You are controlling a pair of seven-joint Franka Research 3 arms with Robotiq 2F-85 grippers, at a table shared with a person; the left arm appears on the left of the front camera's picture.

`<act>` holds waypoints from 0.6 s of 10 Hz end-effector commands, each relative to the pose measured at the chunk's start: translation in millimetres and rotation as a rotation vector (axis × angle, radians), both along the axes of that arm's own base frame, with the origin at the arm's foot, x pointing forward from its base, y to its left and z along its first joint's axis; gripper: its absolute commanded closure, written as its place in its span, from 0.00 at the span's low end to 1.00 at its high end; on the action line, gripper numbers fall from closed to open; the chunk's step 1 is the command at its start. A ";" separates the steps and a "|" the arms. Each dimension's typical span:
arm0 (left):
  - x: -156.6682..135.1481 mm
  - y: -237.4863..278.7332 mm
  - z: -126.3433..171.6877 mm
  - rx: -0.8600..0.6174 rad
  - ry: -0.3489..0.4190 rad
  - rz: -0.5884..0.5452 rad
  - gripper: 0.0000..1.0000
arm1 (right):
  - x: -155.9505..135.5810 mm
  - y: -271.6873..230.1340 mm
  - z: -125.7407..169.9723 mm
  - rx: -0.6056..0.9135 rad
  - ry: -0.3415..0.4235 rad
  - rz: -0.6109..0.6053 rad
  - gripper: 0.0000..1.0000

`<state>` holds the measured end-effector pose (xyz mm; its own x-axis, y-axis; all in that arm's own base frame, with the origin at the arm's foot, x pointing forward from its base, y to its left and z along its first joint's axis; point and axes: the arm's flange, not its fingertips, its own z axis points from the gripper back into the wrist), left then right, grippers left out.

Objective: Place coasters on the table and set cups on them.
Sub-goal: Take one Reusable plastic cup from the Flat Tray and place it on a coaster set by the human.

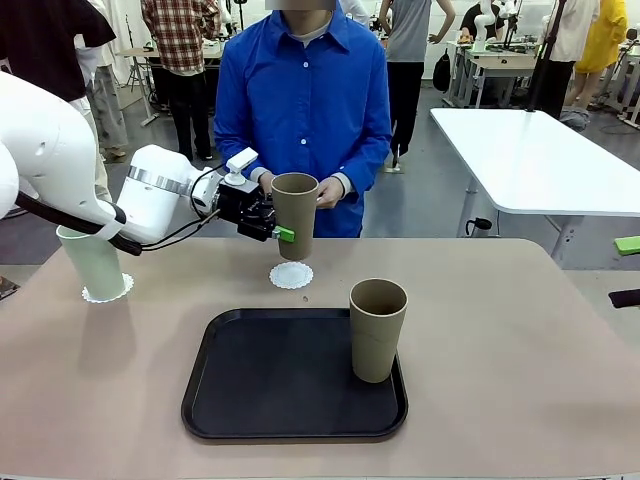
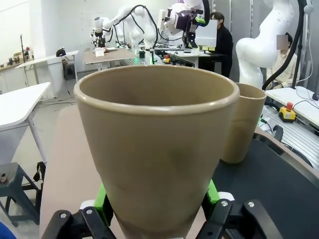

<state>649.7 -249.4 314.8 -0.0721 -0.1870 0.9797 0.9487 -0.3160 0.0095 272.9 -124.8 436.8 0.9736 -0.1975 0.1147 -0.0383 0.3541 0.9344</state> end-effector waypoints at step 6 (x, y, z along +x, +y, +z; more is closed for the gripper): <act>37.0 -12.8 -12.4 0.077 -0.026 -0.073 0.16 | 2.1 0.0 0.1 0.018 -0.021 0.001 0.00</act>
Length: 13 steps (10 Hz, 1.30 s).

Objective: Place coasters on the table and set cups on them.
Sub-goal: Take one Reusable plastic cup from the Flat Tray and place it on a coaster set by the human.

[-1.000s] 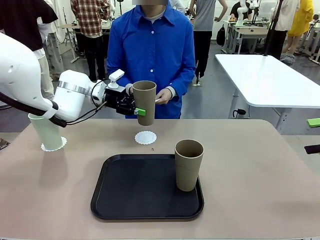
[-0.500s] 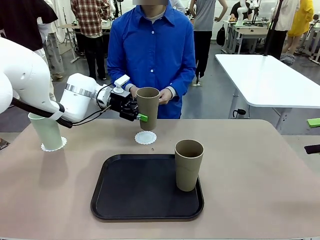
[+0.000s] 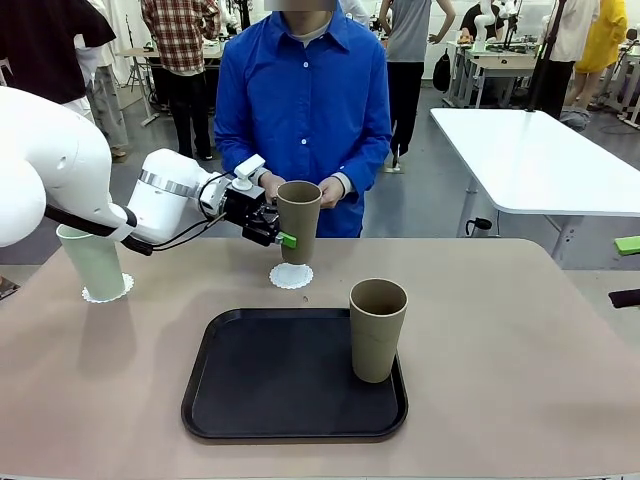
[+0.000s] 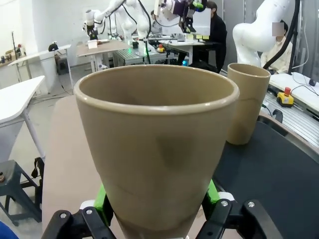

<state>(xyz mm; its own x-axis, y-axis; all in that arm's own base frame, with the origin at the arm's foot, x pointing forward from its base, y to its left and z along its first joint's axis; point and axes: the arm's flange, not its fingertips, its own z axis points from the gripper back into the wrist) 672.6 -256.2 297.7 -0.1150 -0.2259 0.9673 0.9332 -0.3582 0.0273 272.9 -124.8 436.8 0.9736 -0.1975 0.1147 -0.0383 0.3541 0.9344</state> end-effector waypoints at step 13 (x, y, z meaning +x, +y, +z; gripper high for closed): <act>23.3 8.8 -19.1 0.002 0.079 -0.070 0.16 | 2.1 0.0 0.1 0.018 -0.021 0.001 0.00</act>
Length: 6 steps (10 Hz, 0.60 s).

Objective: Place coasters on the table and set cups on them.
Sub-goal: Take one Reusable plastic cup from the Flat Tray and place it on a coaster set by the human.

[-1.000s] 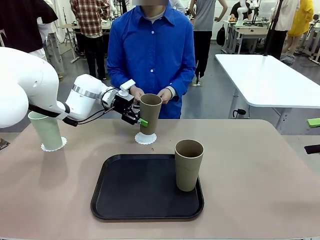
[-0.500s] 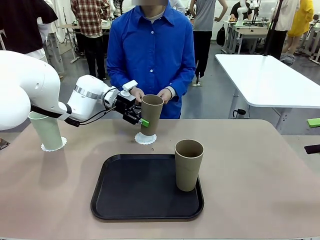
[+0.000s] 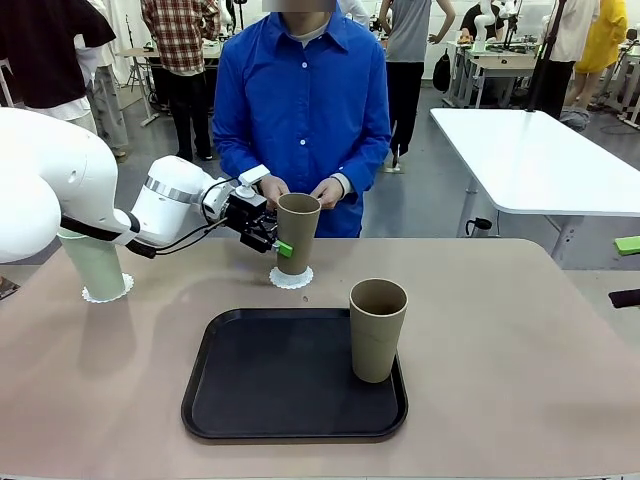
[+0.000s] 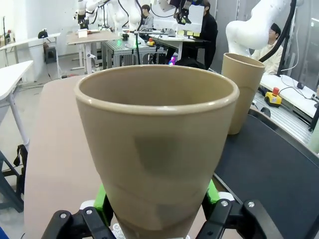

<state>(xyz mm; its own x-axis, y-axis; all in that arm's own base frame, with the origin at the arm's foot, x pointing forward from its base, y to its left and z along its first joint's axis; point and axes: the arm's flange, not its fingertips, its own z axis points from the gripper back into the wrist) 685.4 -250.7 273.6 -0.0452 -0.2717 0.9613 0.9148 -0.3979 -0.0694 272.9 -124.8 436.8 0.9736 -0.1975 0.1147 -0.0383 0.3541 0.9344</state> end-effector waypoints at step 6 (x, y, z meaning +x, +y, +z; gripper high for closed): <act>12.3 -0.6 -11.0 -0.041 0.003 -0.056 0.16 | 2.1 0.0 0.1 0.018 -0.021 0.001 0.00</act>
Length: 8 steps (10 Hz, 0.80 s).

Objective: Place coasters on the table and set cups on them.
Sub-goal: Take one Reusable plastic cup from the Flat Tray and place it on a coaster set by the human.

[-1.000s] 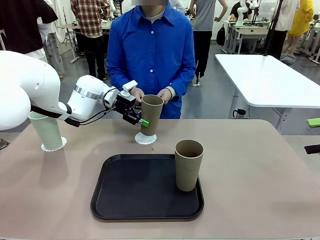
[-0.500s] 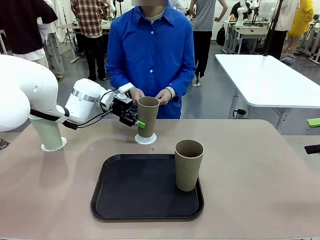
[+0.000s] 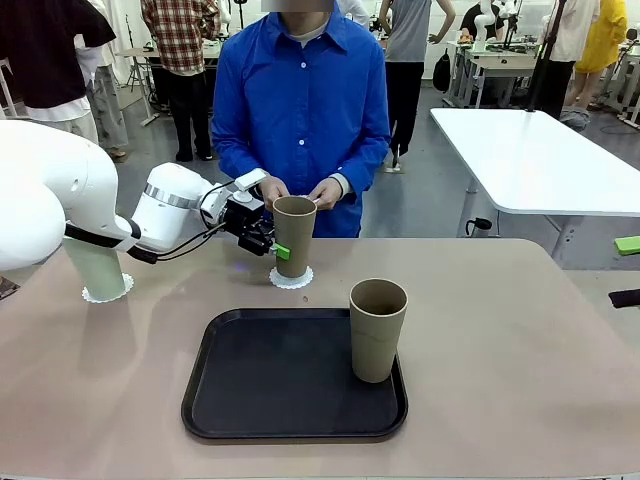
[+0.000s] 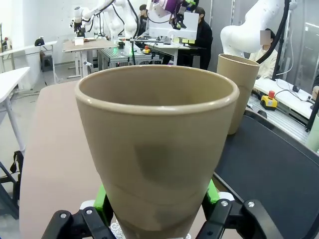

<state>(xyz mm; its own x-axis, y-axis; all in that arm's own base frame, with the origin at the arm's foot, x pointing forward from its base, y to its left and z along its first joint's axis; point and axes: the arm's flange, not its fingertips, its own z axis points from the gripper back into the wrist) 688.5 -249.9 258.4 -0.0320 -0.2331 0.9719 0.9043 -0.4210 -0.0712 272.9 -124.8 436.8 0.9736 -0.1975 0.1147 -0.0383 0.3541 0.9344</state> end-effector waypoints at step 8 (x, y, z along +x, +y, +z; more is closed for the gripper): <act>9.6 -2.5 -2.1 0.016 -0.030 -0.047 0.16 | 2.1 0.0 0.1 0.018 -0.021 0.001 0.00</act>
